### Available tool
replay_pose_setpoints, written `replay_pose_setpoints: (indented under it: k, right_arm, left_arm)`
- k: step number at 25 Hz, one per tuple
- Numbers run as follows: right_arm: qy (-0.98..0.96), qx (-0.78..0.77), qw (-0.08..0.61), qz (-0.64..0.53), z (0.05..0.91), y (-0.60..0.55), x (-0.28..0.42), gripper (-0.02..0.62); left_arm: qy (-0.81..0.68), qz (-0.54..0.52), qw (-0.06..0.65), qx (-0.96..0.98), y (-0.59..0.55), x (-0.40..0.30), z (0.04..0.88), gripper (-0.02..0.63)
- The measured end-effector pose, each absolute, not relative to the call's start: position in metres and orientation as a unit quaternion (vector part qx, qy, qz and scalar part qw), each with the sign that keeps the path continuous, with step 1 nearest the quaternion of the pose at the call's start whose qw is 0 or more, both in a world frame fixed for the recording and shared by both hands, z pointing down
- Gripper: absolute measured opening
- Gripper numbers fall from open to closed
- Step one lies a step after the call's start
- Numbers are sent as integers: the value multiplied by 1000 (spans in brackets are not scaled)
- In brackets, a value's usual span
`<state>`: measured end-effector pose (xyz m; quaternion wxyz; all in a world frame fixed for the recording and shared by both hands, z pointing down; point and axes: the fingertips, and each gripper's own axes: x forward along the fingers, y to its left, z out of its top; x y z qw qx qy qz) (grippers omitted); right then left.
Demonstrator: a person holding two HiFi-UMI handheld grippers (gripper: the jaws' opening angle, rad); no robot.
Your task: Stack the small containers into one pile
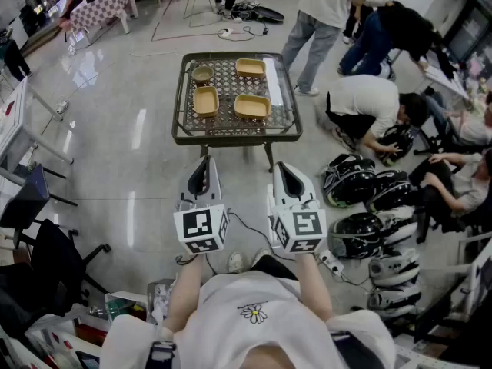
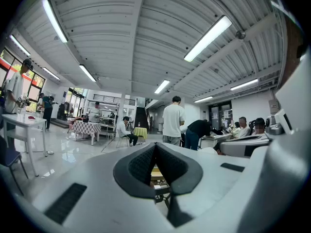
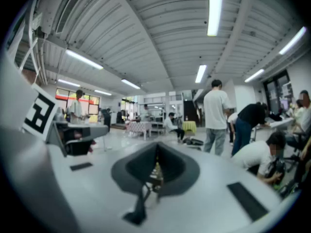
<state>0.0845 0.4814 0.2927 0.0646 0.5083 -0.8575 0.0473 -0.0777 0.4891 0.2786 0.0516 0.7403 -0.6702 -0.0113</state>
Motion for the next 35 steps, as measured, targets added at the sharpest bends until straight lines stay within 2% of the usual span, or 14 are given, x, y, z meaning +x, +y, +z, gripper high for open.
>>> replay_pose_setpoints:
  k: [12,25,35]
  right_arm:
    - [-871,485,41,65,295,450,101,32]
    - [-885,457,28,83,312,426,143,34]
    - [-892,445,38,68,314,395,145,34]
  left_arm:
    - [-689,-3,47,723,462,-68,281,26]
    - [-695,10,52,717,440,-24,293,26]
    - [-709,3,52,704,408,-33,297,26]
